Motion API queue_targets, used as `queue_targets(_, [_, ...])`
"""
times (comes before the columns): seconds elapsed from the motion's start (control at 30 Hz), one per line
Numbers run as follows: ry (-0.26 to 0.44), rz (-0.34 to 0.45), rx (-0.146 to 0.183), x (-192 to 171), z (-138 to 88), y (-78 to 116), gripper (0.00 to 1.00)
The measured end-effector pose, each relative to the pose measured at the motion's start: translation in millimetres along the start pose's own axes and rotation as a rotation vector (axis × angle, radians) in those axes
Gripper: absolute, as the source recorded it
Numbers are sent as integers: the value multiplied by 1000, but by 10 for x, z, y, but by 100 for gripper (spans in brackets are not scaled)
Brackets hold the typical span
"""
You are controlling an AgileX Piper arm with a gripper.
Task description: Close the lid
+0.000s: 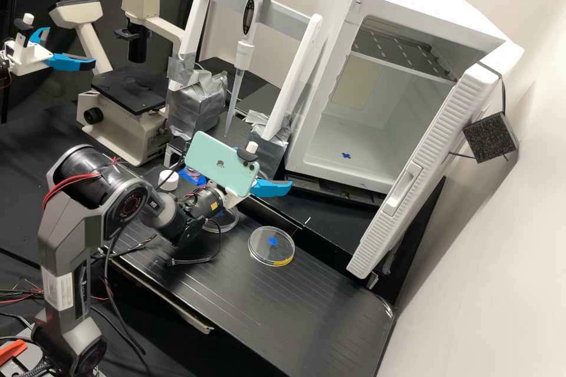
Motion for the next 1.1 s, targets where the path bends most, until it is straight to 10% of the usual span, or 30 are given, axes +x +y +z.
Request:
queue_targets(0.43, [-8,25,-16,-115,110,44,100])
queue_targets(1.1, [-99,286,38,-1309,723,661,100])
